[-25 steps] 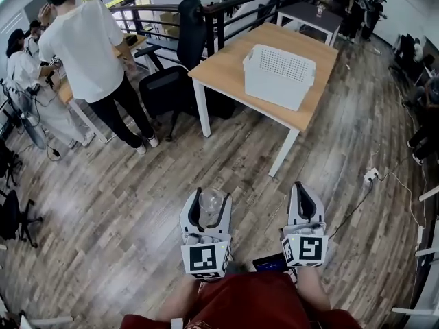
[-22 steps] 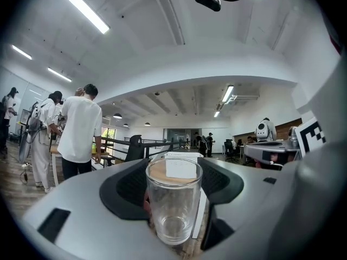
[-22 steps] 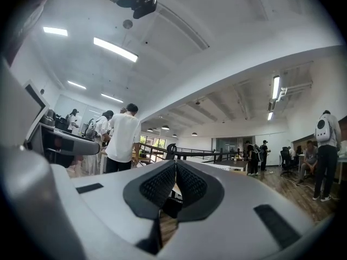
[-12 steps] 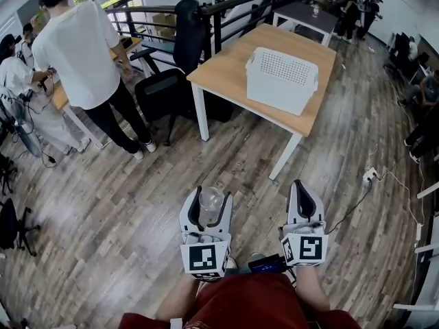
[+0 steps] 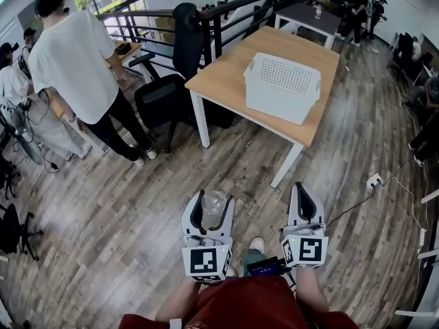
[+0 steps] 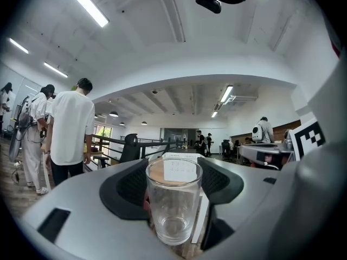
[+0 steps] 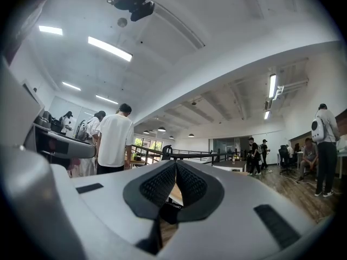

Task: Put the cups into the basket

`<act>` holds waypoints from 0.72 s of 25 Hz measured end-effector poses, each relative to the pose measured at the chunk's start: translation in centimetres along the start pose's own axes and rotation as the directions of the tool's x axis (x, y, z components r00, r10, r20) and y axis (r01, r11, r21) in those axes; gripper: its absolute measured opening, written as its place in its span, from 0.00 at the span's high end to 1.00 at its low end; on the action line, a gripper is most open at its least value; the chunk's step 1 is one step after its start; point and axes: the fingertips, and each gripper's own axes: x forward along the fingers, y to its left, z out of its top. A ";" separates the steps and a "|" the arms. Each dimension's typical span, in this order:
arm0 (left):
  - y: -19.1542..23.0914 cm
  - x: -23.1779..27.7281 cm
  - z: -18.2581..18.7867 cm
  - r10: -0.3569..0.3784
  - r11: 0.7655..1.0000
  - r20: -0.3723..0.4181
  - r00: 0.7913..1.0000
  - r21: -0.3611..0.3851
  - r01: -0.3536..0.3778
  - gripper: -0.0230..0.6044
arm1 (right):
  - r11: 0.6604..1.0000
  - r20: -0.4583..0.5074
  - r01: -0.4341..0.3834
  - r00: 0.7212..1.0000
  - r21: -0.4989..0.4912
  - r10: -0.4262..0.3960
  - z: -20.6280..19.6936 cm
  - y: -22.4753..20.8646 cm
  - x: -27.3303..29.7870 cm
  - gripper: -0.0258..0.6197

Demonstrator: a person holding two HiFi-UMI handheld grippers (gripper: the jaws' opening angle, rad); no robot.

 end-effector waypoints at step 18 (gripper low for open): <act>-4.5 11.0 1.2 -0.027 1.000 0.002 1.000 0.005 0.027 0.51 | 0.999 0.014 0.029 0.999 0.031 -0.030 -1.2 -9.1 6.5 0.94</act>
